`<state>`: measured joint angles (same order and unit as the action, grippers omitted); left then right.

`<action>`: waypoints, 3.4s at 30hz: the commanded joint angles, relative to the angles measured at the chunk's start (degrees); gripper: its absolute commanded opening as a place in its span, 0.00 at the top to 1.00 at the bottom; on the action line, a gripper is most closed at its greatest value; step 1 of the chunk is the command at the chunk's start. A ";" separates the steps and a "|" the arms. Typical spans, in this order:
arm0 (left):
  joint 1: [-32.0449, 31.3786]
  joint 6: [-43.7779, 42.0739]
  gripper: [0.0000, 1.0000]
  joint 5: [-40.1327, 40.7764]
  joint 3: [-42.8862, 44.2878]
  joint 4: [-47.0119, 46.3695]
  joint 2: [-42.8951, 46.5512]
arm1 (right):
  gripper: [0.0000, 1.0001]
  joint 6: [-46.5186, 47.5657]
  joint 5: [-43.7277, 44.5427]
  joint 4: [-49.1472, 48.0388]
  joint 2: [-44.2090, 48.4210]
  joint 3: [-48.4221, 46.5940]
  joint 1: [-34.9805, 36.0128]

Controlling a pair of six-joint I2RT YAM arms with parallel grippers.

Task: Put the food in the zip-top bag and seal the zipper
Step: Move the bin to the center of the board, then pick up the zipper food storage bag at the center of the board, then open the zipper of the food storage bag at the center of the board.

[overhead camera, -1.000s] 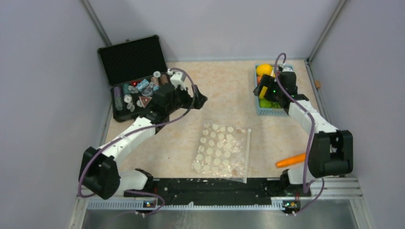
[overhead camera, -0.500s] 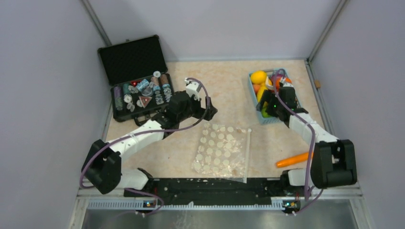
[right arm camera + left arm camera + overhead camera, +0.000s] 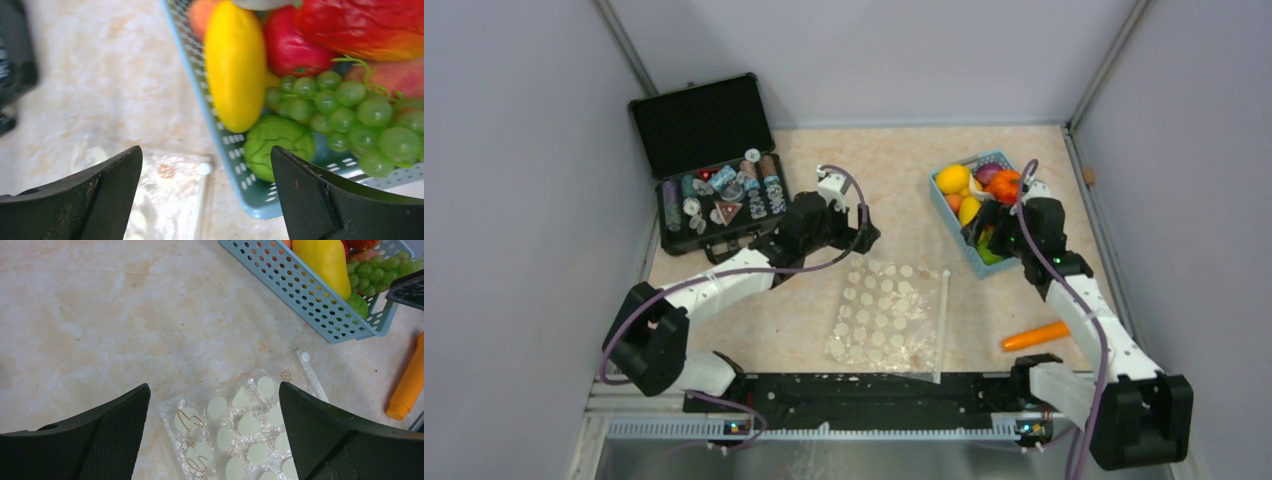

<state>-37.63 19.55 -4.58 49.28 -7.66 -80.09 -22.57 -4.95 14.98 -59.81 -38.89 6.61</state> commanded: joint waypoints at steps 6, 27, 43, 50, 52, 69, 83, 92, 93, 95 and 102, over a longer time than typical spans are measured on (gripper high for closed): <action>-0.24 -0.01 0.01 7.78 -4.37 -6.17 5.07 | 0.06 -4.41 -22.57 -4.22 9.25 3.26 2.72; -0.25 -5.39 0.01 1.11 -6.72 -4.20 9.78 | 0.34 -9.07 -10.68 -4.19 -2.81 14.46 13.14; -1.26 -3.61 0.01 -6.42 -11.55 -3.32 11.11 | 0.52 -10.16 -11.79 -11.90 -8.96 14.95 16.39; -2.19 -2.49 0.01 -7.17 -13.19 -3.43 11.42 | 0.81 -10.96 -13.37 -16.51 -6.09 15.05 16.54; -2.79 -2.20 0.01 -7.20 -13.56 -3.77 11.10 | 0.81 -11.03 -14.90 -17.92 -5.79 14.66 16.59; -5.82 -1.28 0.01 -3.40 -14.61 -5.27 9.66 | 1.00 -13.92 -20.45 -27.59 -8.27 12.68 16.54; -12.46 -1.39 0.01 3.34 -9.09 -1.25 5.63 | 1.00 -15.95 -18.66 -33.19 -9.31 10.24 16.53; -21.41 -0.52 0.01 13.77 -2.41 -0.86 -1.02 | 1.00 -21.39 -9.75 -30.53 -9.92 6.92 17.52; -21.89 -0.37 0.01 14.92 -1.98 -1.13 -1.48 | 1.00 -22.69 -7.92 -30.26 -9.58 6.97 17.76; -22.44 0.30 0.01 16.78 -0.91 -1.62 -2.51 | 1.00 -24.92 -4.72 -29.79 -8.88 7.18 18.34; -23.94 0.59 0.01 22.78 3.97 -0.97 -7.77 | 1.00 -29.42 9.93 -25.82 -6.51 5.88 24.91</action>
<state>-61.06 19.44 13.06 49.65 -7.60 -85.67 -48.31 -5.93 -12.64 -68.84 -29.45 27.92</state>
